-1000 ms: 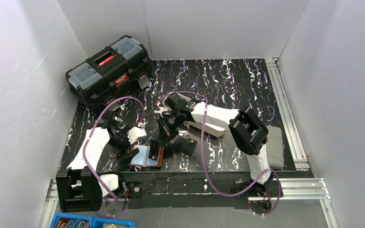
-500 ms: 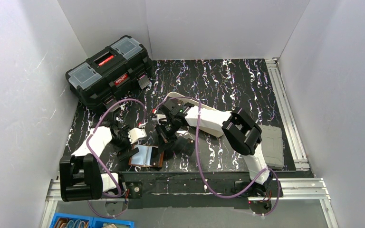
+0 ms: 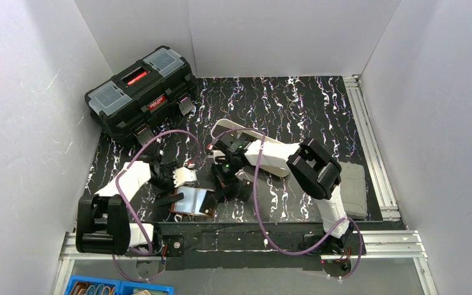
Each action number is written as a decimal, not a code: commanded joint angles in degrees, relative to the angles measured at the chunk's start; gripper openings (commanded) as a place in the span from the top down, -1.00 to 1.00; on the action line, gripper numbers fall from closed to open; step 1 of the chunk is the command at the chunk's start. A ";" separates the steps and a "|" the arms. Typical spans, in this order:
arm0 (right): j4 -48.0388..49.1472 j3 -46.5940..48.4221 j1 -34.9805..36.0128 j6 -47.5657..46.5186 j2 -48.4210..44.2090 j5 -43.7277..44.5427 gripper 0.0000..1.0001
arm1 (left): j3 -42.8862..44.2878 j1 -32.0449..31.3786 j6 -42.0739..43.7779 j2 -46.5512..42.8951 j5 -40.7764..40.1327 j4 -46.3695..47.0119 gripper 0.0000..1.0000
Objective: Put the credit cards into the card holder
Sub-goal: Insert the credit card into the card holder.
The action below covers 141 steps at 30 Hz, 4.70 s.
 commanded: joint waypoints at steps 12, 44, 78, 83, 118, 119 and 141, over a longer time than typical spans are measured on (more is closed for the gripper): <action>8.04 -10.30 -10.21 1.64 -10.84 2.27 0.97 | 13.33 -16.28 -11.42 15.13 3.50 -0.01 -0.97; 18.67 -14.60 -9.21 5.35 -12.75 -2.62 0.97 | 16.99 -10.13 -13.27 14.82 5.62 -5.03 -0.97; 21.81 -15.67 -9.89 6.23 -11.04 -3.76 0.97 | 11.32 -14.28 -15.91 13.63 1.03 1.37 -0.97; 21.20 -15.80 -9.90 5.98 -11.12 -3.40 0.97 | 10.71 -14.58 -16.44 13.35 0.49 2.24 -0.97; 18.45 -12.90 -7.90 5.52 -6.69 -3.02 0.97 | 9.52 -16.74 -17.26 12.37 0.09 2.83 -0.97; 17.91 -12.11 -7.85 5.33 -5.93 -3.40 0.97 | 9.62 -16.77 -17.32 12.41 0.14 2.75 -0.97; 8.71 -6.02 -4.83 -0.40 -1.39 1.38 0.97 | 11.27 -16.86 -17.74 13.42 0.84 2.57 -0.97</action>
